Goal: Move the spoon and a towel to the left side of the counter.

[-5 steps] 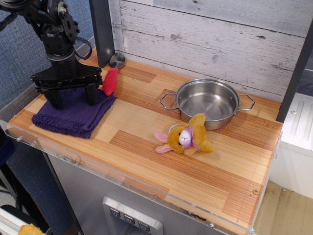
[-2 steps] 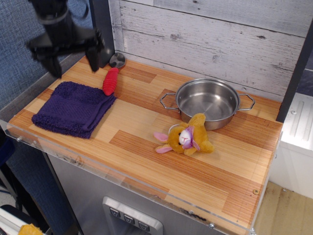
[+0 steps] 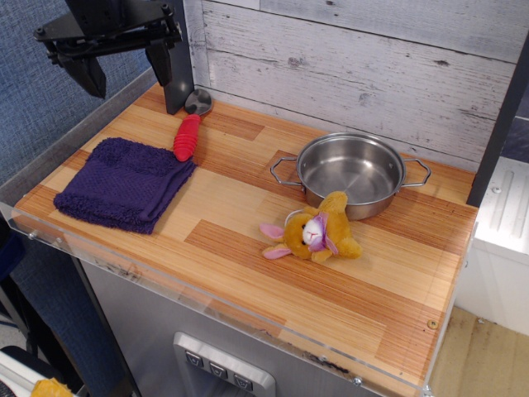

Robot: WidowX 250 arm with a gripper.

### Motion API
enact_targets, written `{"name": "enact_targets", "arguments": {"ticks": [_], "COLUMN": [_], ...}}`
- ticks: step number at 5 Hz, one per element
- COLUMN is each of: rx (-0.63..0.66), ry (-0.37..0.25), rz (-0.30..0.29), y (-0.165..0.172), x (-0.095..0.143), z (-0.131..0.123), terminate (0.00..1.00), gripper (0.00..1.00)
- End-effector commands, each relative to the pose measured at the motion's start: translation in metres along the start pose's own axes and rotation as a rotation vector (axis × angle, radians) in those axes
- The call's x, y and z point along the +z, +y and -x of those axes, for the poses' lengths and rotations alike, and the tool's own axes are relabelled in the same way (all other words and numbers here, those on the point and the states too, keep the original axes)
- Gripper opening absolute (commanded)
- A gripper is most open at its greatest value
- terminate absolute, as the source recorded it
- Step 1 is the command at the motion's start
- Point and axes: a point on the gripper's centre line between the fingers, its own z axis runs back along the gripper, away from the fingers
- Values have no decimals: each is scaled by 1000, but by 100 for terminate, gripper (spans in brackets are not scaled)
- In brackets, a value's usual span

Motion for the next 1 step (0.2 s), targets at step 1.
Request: {"name": "enact_targets", "arguments": {"ticks": [1], "rx": [-7], "ry": [-36], "rz": [4], "y": [1], "x": [11], "z": [-4], "terminate": [100], "gripper": [100]}}
